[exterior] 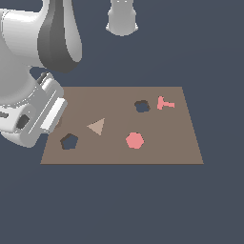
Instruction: Insert a designated object into the corresponding slot on a board.
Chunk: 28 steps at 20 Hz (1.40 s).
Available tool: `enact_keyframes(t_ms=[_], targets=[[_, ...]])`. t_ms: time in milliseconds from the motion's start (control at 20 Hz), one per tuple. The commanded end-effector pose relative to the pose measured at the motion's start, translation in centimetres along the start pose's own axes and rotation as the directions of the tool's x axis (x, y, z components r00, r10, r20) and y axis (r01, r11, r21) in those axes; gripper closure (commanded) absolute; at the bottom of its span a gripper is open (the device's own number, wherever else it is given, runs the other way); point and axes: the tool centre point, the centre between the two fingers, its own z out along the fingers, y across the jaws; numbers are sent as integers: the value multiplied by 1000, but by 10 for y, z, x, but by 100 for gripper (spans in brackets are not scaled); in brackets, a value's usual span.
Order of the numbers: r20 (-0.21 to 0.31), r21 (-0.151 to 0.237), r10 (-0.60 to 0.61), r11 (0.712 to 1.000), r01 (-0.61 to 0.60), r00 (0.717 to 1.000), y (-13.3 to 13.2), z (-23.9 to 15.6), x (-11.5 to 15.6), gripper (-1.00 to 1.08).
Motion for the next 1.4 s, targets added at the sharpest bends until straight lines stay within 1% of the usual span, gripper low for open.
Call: enact_keyframes(t_ms=[0,100,250,400,650,900,1050,1200,1350], targets=[[0,0,-110,994,110,994,9,-1,5,108],[0,0,-196,981,196,981,16,-1,10,108],[0,0,-322,947,322,947,25,-1,18,108],[0,0,-441,897,441,897,33,-2,27,108],[0,0,-601,799,601,799,42,-2,42,108],[-1,0,-714,701,714,701,47,-3,56,108],[-1,0,-762,648,762,648,48,-3,63,108],[-1,0,-798,602,798,602,49,-3,68,108],[-1,0,-825,565,825,565,49,-3,73,108]])
